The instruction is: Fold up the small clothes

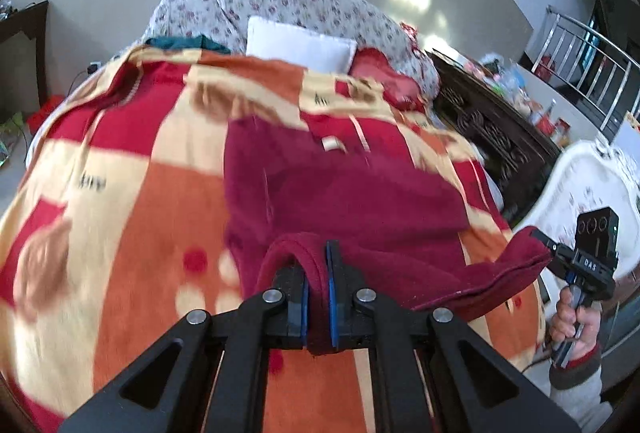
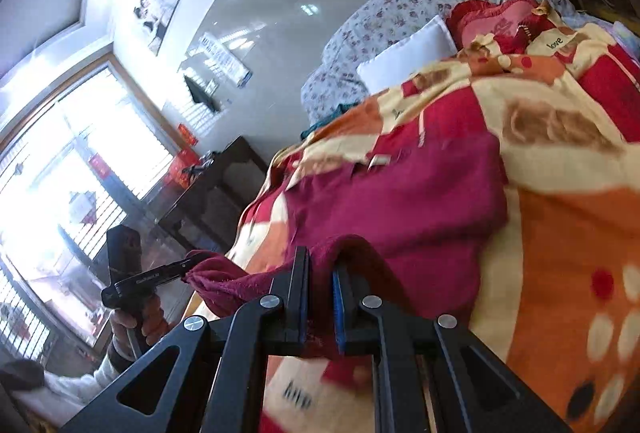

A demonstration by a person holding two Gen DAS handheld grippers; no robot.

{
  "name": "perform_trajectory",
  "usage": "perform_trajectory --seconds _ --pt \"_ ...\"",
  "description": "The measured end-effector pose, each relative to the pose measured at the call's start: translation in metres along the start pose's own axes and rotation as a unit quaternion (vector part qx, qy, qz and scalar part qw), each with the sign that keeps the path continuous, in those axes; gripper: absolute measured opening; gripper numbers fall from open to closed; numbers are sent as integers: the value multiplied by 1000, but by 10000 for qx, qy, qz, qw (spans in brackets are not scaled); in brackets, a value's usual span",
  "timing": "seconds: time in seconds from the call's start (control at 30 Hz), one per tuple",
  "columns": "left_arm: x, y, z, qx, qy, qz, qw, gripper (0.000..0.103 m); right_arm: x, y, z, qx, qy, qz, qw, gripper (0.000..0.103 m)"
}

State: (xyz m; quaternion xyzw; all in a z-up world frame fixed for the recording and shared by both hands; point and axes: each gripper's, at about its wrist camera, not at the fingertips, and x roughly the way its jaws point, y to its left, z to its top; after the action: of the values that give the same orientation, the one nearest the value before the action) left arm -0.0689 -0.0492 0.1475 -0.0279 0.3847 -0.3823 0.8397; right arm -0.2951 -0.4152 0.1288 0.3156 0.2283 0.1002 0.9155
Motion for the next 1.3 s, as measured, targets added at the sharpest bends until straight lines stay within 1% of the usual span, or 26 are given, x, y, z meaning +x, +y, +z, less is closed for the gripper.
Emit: perform_trajectory --seconds 0.07,0.17,0.3,0.37,0.47,0.5,0.53,0.6,0.67,0.7,0.73,0.77,0.8,0.83,0.87,0.9,0.93,0.97,1.0,1.03,1.1,1.13,1.2,1.23,1.27,1.3 --pt "12 2 18 -10 -71 113 9999 7 17 -7 20 -61 10 -148 9999 11" --pt "40 10 48 -85 -103 236 9996 7 45 -26 50 36 70 -350 9994 11" --pt "70 17 75 -109 -126 372 9992 7 74 -46 78 126 85 -438 9989 10" --pt "88 23 88 -99 -80 487 9987 7 90 -56 90 149 98 -586 9981 10" --pt "117 35 104 -244 23 549 9982 7 112 -78 102 423 87 -717 9965 11" --pt "122 38 105 -259 58 552 9981 7 121 -89 106 569 107 -756 9955 12" --pt "133 43 108 -308 113 552 9979 10 128 -99 110 714 155 -771 9943 12" --pt "145 50 111 -368 179 507 9979 11 140 -121 114 1092 197 -921 9896 16" --pt "154 55 114 -415 278 415 9979 17 147 -132 115 1219 204 -1003 9872 18" --pt "154 57 116 -434 282 357 9980 22 146 -134 117 1182 159 -1056 9872 21" --pt "153 57 117 -439 268 308 9982 30 143 -134 119 1156 69 -1082 9874 33" --pt "151 58 119 -439 234 255 9984 34 135 -135 122 1186 -147 -1142 9862 56" --pt "148 58 121 -440 206 232 9985 44 129 -135 123 1231 -323 -1181 9848 61" --pt "144 57 123 -429 117 323 9985 66 120 -134 125 1284 -494 -1207 9831 61" --pt "136 57 124 -435 -123 525 9976 76 115 -131 127 1280 -496 -1168 9836 61" --pt "130 57 126 -467 -300 590 9967 84 113 -126 129 1211 -430 -1128 9853 61" --pt "121 57 127 -487 -493 534 9962 84 111 -115 129 983 -346 -1118 9883 61" --pt "118 56 128 -468 -499 461 9966 84 112 -104 128 733 -294 -1178 9899 61" --pt "116 53 129 -411 -430 471 9971 84 114 -88 125 347 -180 -1362 9899 61" --pt "116 50 129 -364 -400 561 9970 84 120 -73 122 -18 -32 -1535 9881 59" --pt "119 43 125 -222 -368 621 9971 84 132 -54 115 -499 161 -1635 9851 57" --pt "126 39 121 -136 -270 630 9976 84 143 -46 111 -732 278 -1713 9821 54" --pt "139 33 115 -34 -92 679 9976 84 162 -43 104 -943 500 -1941 9752 50" --pt "148 30 111 24 -27 746 9972 84 172 -44 102 -976 592 -1984 9735 49" --pt "155 29 109 71 12 858 9963 84 181 -47 101 -976 675 -2017 9722 49" --pt "163 30 107 103 52 1057 9943 84 193 -53 100 -971 790 -2128 9690 49"
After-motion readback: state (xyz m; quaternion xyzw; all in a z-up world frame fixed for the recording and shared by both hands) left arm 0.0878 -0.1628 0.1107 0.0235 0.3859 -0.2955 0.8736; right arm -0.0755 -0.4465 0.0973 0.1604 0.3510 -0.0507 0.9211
